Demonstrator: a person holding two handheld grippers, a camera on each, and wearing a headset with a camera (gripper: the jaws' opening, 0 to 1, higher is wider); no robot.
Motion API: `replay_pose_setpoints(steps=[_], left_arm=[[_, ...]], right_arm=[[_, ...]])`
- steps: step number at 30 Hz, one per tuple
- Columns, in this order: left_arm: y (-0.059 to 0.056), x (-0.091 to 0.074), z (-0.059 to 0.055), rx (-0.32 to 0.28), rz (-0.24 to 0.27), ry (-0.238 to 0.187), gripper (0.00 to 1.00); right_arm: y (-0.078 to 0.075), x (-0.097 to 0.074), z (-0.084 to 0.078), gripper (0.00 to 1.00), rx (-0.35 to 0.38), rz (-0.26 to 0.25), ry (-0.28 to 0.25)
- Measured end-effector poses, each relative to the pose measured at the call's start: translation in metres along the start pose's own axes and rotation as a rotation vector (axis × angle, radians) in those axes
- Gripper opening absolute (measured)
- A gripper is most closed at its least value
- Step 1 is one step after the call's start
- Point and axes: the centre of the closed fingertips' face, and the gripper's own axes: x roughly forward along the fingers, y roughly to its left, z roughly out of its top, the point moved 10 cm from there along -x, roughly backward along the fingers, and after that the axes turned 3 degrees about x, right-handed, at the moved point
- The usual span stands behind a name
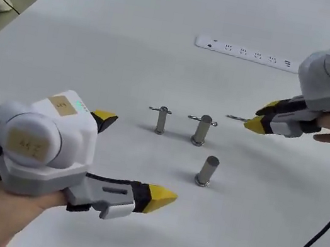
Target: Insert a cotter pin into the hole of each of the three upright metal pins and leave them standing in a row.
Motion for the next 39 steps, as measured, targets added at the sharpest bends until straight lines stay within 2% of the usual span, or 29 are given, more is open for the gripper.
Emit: replay_pose_setpoints(steps=[3, 5, 7, 11, 13, 19, 27, 32, 37, 39], left_arm=[[0.001, -0.001, 0.003, -0.006, 0.012, -0.025, 0.97], [0.001, -0.001, 0.003, -0.012, 0.015, -0.033, 0.98], [0.001, -0.001, 0.003, -0.013, 0.016, -0.03, 0.98], [0.0, -0.001, 0.002, -0.014, 0.014, -0.018, 0.99], [0.0, 0.0, 0.002, -0.018, 0.012, -0.019, 0.99], [0.002, 0.0, 0.001, -0.029, 0.012, -0.016, 0.99], [0.002, 0.0, 0.0, -0.03, 0.008, -0.012, 0.98], [0.003, -0.001, 0.001, -0.035, 0.008, -0.016, 0.98], [0.002, -0.001, 0.0, -0.033, 0.005, -0.011, 0.97], [0.002, -0.001, 0.0, -0.031, 0.003, -0.008, 0.97]], right_arm=[[-0.009, 0.008, 0.002, 0.18, -0.029, -0.001, 0.029], [-0.022, 0.015, 0.003, 0.17, -0.032, 0.003, 0.05], [-0.034, 0.024, 0.003, 0.17, -0.037, 0.008, 0.063], [-0.047, 0.035, 0.002, 0.17, -0.053, 0.027, 0.1], [-0.049, 0.035, 0.005, 0.16, -0.075, 0.04, 0.123], [-0.048, 0.047, 0.004, 0.14, -0.166, 0.078, 0.198], [-0.045, 0.051, 0.007, 0.09, -0.202, 0.102, 0.246], [-0.044, 0.052, 0.008, 0.07, -0.192, 0.116, 0.263], [-0.044, 0.052, 0.009, 0.06, -0.185, 0.117, 0.275], [-0.046, 0.052, 0.008, 0.02, -0.182, 0.103, 0.274]])
